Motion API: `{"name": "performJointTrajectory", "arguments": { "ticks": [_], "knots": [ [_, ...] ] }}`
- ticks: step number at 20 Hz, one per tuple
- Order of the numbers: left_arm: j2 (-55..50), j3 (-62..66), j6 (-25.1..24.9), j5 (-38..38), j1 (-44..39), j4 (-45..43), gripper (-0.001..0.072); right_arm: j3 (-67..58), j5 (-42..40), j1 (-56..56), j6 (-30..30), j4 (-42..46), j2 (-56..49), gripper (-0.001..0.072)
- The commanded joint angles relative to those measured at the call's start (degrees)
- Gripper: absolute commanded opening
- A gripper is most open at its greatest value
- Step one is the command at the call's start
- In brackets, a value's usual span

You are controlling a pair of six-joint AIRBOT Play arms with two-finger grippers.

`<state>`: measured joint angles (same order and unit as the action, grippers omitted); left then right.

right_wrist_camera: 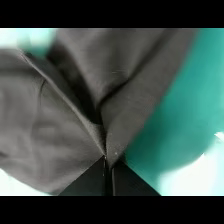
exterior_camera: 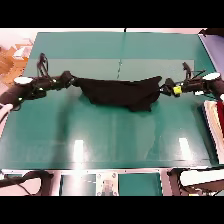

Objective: Fold the shirts.

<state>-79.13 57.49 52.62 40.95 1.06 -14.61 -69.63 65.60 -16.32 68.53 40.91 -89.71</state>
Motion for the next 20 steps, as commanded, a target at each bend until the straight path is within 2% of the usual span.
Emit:
{"name": "performJointTrajectory", "arguments": {
  "ticks": [1,3,8,12,16,20],
  "knots": [
    [8.2,1.7,-0.2,0.0,1.2,-0.2,0.0019,-4.2,2.2,-0.8,0.7,-0.4,6.2,0.0016],
    [13.7,5.4,-0.6,0.0,1.2,-1.1,0.0019,-9.4,3.8,-0.8,2.1,-0.4,11.1,0.0016],
    [25.1,17.9,0.6,0.7,1.2,-9.9,0.002,-20.8,5.0,-0.8,4.6,-0.2,25.4,0.0016],
    [28.9,24.5,1.4,7.8,1.2,-12.0,0.002,-21.9,6.3,-0.8,5.3,0.5,35.3,0.0016],
    [28.6,21.4,7.4,16.8,1.2,-18.2,0.002,-18.1,12.7,-0.7,6.3,0.9,37.7,0.0017],
    [28.5,8.4,7.3,16.1,1.2,-19.3,0.0021,-1.4,13.2,-0.6,6.0,0.8,37.7,0.0016]
  ]
}}
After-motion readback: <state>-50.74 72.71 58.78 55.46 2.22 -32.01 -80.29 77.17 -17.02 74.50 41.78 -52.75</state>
